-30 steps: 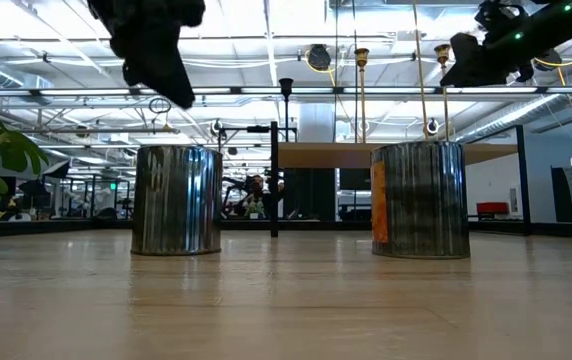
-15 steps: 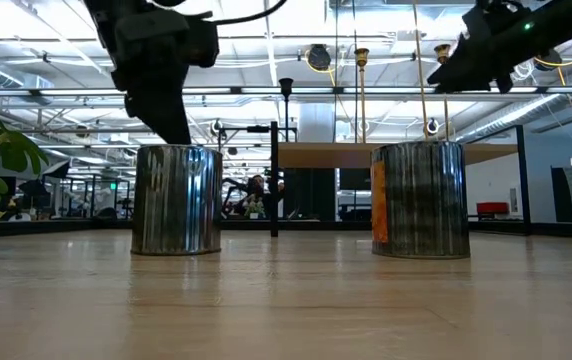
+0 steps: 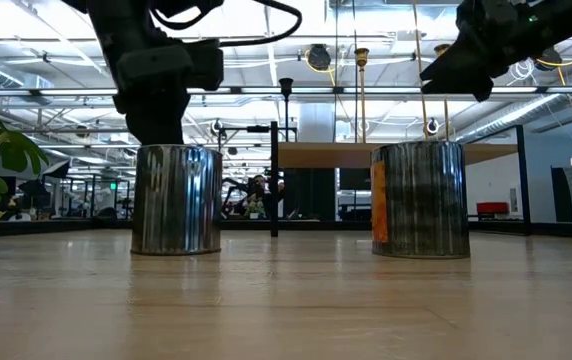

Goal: Pick & Place candle stick holders
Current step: Put the brown scented candle on the shelf

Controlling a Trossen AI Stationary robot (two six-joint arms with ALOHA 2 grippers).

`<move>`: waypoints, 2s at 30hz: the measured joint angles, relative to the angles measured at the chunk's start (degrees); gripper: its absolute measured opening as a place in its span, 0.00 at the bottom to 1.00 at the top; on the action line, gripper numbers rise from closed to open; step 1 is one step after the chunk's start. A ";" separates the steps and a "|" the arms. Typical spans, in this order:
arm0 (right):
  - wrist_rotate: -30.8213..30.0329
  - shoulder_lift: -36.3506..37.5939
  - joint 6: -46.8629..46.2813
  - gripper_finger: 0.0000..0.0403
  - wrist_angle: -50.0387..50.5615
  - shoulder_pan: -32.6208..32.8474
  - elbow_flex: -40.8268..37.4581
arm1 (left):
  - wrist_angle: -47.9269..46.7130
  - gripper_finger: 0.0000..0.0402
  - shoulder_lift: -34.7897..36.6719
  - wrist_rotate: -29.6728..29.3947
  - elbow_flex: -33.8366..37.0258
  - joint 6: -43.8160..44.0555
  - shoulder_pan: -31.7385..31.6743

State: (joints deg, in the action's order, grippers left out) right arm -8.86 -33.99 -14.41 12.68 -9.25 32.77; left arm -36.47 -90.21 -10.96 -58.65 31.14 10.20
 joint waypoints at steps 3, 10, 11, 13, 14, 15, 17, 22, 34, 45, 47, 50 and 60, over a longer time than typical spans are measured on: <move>-0.01 -1.80 0.08 0.43 -2.35 0.38 0.00 | 0.11 0.24 -0.36 -0.01 -0.07 0.70 -0.31; -0.03 -5.55 0.52 0.42 -6.02 0.38 0.00 | 1.58 0.24 -0.45 0.95 -0.07 -2.13 -2.27; -0.02 -6.03 0.52 0.42 -6.09 0.38 0.00 | 1.58 0.23 -0.45 1.72 -0.07 -2.12 -2.64; -0.01 -6.98 0.51 0.42 -6.06 0.38 0.00 | 1.66 0.18 -0.45 3.14 -0.07 -2.28 -3.38; -0.01 -7.36 0.52 0.42 -6.09 0.38 0.00 | 1.68 0.14 -0.45 3.69 -0.07 -2.56 -3.73; -0.02 -7.79 0.51 0.42 -6.22 0.38 0.00 | 1.76 0.09 -0.45 3.98 -0.07 -2.81 -4.08; -0.01 -8.60 0.52 0.42 -6.79 0.36 0.00 | 1.98 0.03 -0.42 3.92 -0.06 -2.61 -4.73; -0.01 -10.13 0.55 0.42 -8.84 0.36 0.00 | 4.48 0.02 -0.16 3.92 -0.71 -4.48 -5.09; -0.03 -10.85 0.55 0.42 -8.88 0.36 0.00 | 1.60 0.01 0.25 1.44 -22.41 -20.59 -6.99; -0.05 -10.89 1.86 0.42 -12.95 0.35 0.00 | 1.47 0.01 0.11 1.38 -35.10 -31.25 -20.63; -0.05 -10.89 3.03 0.42 -13.71 0.36 0.00 | 1.54 0.01 -0.65 2.92 -36.66 -31.43 -23.51; -0.07 -11.00 3.25 0.42 -15.52 0.34 0.02 | 1.99 0.01 -3.00 3.89 -38.49 -32.59 -26.91; -0.05 -11.05 3.19 0.42 -15.69 0.34 0.02 | 1.14 0.01 -10.47 5.01 -39.19 -33.45 -32.48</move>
State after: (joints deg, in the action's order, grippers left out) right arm -8.91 -45.04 -11.22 -3.02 -8.91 32.80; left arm -35.33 -100.67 -5.95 -97.84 -2.31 -22.28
